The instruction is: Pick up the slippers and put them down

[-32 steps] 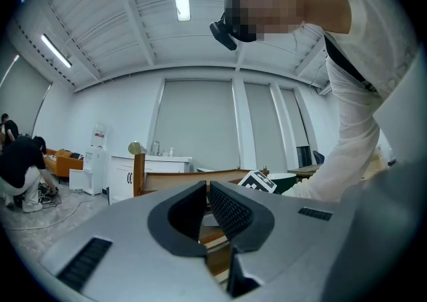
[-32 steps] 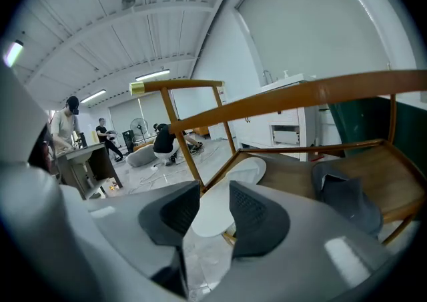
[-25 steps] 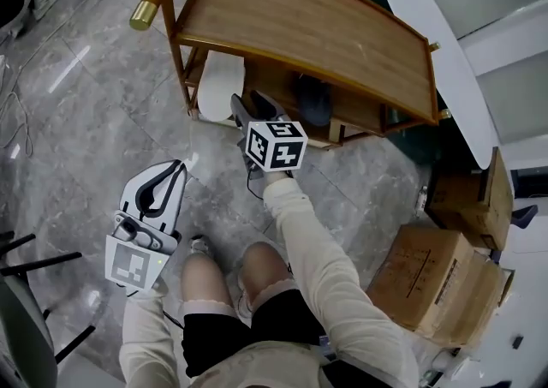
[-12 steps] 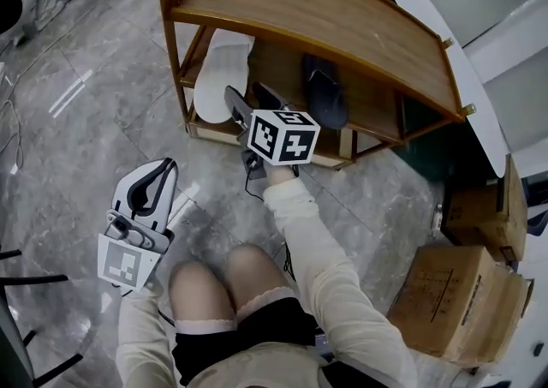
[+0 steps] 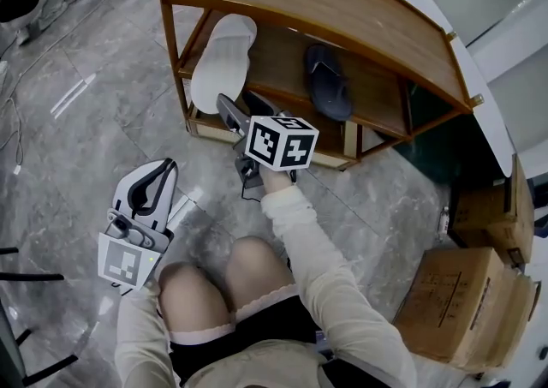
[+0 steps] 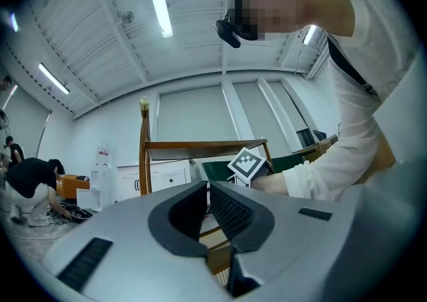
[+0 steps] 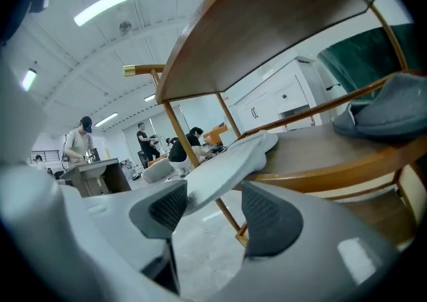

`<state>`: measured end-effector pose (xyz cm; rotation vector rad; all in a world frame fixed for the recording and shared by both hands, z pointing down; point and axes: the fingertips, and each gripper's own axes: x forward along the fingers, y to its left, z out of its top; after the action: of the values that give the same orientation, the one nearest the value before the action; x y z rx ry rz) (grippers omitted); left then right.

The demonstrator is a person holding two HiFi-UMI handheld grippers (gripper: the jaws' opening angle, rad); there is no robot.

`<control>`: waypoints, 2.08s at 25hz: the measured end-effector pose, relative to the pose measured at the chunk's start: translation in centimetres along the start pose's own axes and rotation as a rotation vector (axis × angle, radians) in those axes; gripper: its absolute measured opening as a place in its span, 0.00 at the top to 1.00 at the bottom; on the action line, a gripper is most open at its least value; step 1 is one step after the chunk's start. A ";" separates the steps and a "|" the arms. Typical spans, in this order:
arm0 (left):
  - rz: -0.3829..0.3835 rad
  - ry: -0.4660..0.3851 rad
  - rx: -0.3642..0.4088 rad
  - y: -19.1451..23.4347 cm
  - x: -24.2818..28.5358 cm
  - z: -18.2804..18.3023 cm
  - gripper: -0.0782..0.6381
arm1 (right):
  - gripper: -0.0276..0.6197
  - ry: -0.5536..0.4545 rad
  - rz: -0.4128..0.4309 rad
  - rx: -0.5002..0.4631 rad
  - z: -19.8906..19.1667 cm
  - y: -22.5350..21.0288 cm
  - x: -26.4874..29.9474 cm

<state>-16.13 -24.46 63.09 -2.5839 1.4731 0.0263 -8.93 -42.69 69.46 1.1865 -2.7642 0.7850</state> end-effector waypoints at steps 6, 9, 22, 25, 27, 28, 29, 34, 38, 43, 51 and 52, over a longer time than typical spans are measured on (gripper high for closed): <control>0.014 0.002 0.006 0.1 0.0 0.1 0.88 | 0.55 0.021 0.066 0.144 -0.6 0.5 2.4; 0.019 0.007 0.008 0.1 -0.1 0.0 0.88 | 0.55 0.017 0.101 0.236 -0.5 1.1 3.5; 0.016 0.019 0.054 -1.2 -0.5 0.9 0.88 | 0.88 -0.025 0.170 0.265 0.2 1.9 0.1; 0.012 0.020 0.060 -1.5 -0.4 1.1 0.88 | 0.89 0.000 0.205 0.211 0.0 2.6 -1.8; 0.013 0.022 0.056 -1.7 -0.2 1.1 0.88 | 0.89 0.021 0.238 0.208 -0.5 3.0 -3.1; 0.013 0.023 0.056 -1.9 -0.2 1.2 0.88 | 0.89 0.030 0.254 0.213 -0.7 3.2 -3.9; 0.012 0.023 0.057 -2.0 -0.1 1.2 0.88 | 0.89 0.039 0.269 0.217 -1.0 3.3 -4.7; 0.011 0.018 0.072 -2.8 0.3 1.6 0.88 | 0.89 0.081 0.315 0.179 -2.2 3.6 -8.3; 0.021 0.019 0.078 -3.1 0.4 1.9 0.88 | 0.89 0.119 0.340 0.122 -3.3 3.9 -10.6; 0.024 0.023 0.085 -3.4 0.2 2.2 0.88 | 0.89 0.161 0.361 0.045 -5.0 4.4 -12.9; 0.038 0.030 0.092 -3.1 -0.2 2.3 0.88 | 0.89 0.212 0.420 -0.123 -6.7 6.0 -15.8; 0.040 0.029 0.092 -3.1 -0.3 2.3 0.88 | 0.89 0.219 0.431 -0.138 -6.9 6.1 -16.1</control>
<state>-13.49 -22.32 61.29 -2.4923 1.4986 -0.0731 -2.88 -25.15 69.25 0.4525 -2.8575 0.6822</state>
